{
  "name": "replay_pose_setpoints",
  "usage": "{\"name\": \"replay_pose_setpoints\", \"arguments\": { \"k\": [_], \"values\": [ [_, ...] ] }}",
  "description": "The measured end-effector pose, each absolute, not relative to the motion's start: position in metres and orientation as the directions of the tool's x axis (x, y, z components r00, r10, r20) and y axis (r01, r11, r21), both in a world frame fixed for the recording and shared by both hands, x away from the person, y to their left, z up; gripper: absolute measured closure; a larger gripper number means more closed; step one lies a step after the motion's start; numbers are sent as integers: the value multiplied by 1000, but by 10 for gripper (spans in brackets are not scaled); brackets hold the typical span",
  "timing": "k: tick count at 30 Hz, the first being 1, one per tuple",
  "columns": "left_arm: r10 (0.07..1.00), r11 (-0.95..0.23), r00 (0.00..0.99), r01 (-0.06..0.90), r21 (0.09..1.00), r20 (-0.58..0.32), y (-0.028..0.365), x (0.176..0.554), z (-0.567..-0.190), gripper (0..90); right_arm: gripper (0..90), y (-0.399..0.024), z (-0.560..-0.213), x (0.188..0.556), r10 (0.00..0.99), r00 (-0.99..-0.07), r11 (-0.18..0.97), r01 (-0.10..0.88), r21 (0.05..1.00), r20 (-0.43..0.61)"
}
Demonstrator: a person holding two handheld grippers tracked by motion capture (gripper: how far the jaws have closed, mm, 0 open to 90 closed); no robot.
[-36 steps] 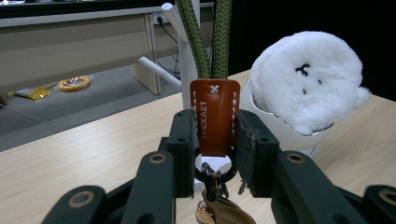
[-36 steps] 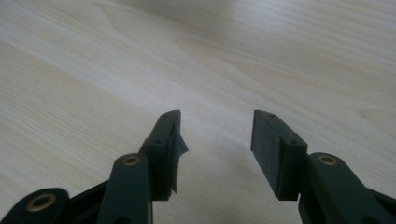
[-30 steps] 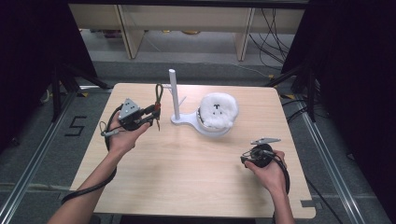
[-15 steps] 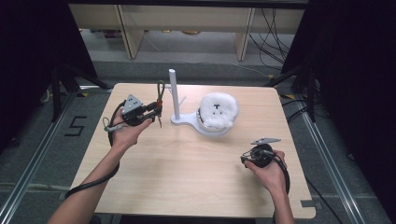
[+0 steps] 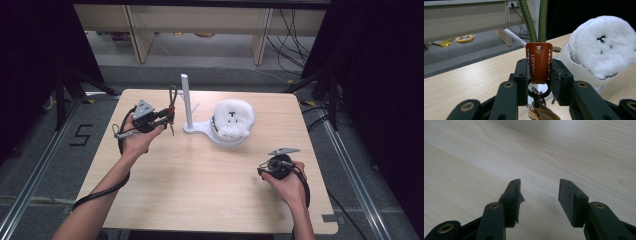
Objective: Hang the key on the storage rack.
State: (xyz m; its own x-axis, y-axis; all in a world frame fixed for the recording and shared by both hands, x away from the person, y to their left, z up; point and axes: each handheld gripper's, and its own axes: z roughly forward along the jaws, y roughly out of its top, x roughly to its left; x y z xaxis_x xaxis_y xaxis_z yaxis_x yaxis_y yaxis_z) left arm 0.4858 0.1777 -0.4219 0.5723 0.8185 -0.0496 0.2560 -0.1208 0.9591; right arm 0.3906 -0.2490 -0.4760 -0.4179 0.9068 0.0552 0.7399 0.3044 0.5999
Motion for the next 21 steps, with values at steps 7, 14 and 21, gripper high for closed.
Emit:
{"name": "replay_pose_setpoints", "arguments": {
  "k": [7,14,21],
  "values": [
    [821,-114,568,265,957,-59,177,489,-425,686,534,-250,-477,391,908,-417,313,738,598,40],
    [820,-117,569,275,954,-64,176,491,-428,686,534,-249,-477,391,907,-418,305,742,597,56],
    [821,-115,568,278,954,-67,175,492,-430,686,533,-249,-478,391,906,-420,308,741,597,54]
  ]
}}
